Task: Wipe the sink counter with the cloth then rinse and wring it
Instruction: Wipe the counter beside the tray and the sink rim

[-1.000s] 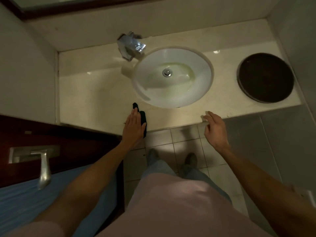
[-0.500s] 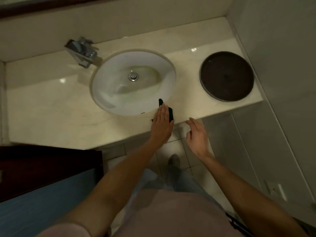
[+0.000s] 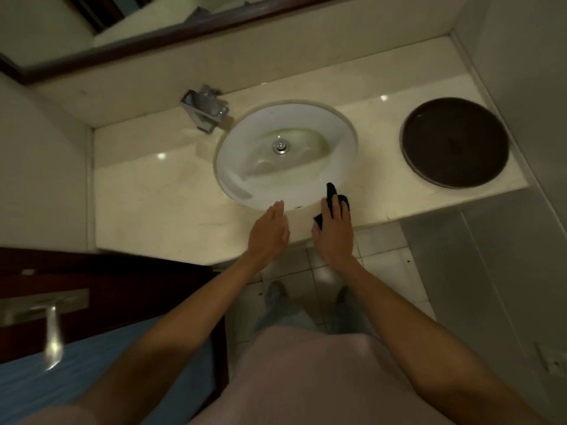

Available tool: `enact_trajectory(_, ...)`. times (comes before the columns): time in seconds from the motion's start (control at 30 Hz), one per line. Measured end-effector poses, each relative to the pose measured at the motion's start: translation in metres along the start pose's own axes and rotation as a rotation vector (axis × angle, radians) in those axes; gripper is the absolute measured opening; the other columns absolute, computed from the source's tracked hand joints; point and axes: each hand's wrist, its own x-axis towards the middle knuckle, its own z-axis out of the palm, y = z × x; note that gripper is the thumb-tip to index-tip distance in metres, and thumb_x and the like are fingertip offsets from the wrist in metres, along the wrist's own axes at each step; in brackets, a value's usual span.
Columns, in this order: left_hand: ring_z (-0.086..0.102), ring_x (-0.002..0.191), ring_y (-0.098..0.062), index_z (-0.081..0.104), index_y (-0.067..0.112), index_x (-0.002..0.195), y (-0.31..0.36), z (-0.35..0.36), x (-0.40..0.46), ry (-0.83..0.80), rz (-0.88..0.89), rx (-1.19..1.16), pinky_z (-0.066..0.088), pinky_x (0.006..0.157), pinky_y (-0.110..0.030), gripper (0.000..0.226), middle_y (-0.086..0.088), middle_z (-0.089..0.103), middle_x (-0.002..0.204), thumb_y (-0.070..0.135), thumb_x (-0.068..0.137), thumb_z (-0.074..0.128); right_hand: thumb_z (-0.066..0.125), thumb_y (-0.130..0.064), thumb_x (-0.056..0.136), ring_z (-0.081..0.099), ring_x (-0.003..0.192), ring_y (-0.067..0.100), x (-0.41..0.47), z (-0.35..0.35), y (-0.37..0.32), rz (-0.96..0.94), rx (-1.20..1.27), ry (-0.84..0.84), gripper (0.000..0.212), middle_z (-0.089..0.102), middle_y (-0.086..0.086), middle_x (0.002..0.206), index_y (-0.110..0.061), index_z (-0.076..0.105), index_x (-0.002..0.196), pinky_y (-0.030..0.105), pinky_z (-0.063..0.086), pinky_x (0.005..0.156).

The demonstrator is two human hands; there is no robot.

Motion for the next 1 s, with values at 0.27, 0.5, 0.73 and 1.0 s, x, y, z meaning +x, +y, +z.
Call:
enact_trajectory(0.27,0.027,0.149,-0.028,0.014,0.009,0.158,-0.027,-0.009,-0.010,-0.156,0.030,0.120,0.035,0.115,-0.041,0.066,-0.014,0.021,0.164,0.021,0.102,0.046,0.057,-0.001,0.091,0.024,0.154,0.028,0.001,0.002,0.022,-0.569,-0.078,-0.210,0.059,0.036,0.005,0.163,-0.013,0.052,0.149,0.047,0.028,0.123)
enact_trajectory(0.5,0.017,0.152,-0.033,0.018,0.006,0.157,0.011,0.006,0.001,-0.240,0.117,0.170,0.026,0.122,-0.043,0.069,-0.014,0.019,0.164,0.020,0.099,0.051,0.058,0.017,0.084,0.021,0.155,0.023,0.025,-0.036,0.084,-0.470,-0.050,-0.183,0.080,0.031,0.000,0.166,-0.021,0.045,0.154,0.048,0.034,0.120)
enact_trajectory(0.73,0.060,0.104,-0.028,0.056,0.009,0.124,0.021,-0.002,0.025,-0.186,0.121,0.264,0.053,0.079,-0.041,0.033,-0.010,0.061,0.120,0.022,0.096,0.045,0.046,0.018,0.089,0.029,0.152,0.028,0.107,-0.079,0.142,-0.428,0.026,-0.098,0.063,0.036,0.009,0.162,-0.009,0.053,0.146,0.048,0.035,0.120)
enact_trajectory(1.0,0.068,0.093,-0.032,0.048,0.016,0.137,0.058,-0.013,0.061,-0.152,-0.101,0.233,0.056,0.077,-0.043,0.042,-0.009,0.070,0.109,0.034,0.099,0.042,0.055,-0.032,0.101,0.056,0.128,0.033,0.162,-0.103,0.149,-0.197,0.147,-0.218,0.041,0.059,0.013,0.140,-0.019,0.059,0.140,0.055,0.041,0.113)
